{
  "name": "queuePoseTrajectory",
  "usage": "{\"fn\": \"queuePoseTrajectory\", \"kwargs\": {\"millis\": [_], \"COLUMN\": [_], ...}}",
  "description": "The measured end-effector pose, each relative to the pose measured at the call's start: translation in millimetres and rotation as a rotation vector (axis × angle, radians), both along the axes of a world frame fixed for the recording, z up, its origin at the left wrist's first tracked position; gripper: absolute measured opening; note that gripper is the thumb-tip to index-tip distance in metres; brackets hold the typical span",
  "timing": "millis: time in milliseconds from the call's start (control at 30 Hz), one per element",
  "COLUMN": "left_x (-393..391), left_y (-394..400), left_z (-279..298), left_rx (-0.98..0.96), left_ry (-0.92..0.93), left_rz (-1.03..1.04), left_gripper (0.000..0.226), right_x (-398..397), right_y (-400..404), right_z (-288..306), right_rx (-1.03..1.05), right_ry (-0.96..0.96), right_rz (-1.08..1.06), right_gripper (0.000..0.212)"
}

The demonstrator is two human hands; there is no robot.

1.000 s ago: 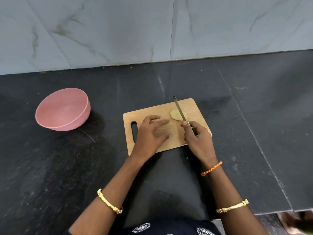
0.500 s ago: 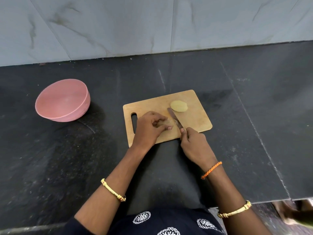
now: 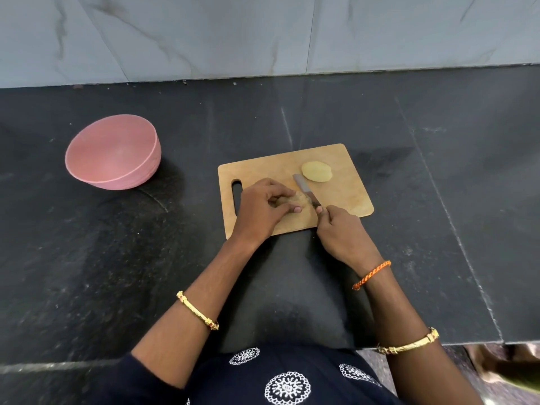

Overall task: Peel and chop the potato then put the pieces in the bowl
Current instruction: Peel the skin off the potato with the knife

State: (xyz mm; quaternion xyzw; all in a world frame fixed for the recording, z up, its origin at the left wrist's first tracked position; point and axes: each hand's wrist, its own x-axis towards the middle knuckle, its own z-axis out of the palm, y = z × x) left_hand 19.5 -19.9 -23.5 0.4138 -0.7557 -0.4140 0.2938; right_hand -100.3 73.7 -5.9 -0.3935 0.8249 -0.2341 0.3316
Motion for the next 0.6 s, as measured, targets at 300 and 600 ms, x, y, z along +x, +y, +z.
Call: {"fn": "queuePoseTrajectory", "kwargs": {"millis": [300,600], "left_x": [0,-1], "left_y": [1,4], "left_z": [1,2], "left_rx": [0.027,0.035], "left_ry": [-0.003,0.027], "left_rz": [0.016,0.045], "left_gripper": [0.031,0.032], "right_x": [-2,10], "right_y": [-1,-3], "right_z": [6,3], "right_rx": [0.028,0.053], "right_ry": [-0.004,0.078], "right_rz": [0.04,0.058], "right_gripper": [0.039,0.034]}}
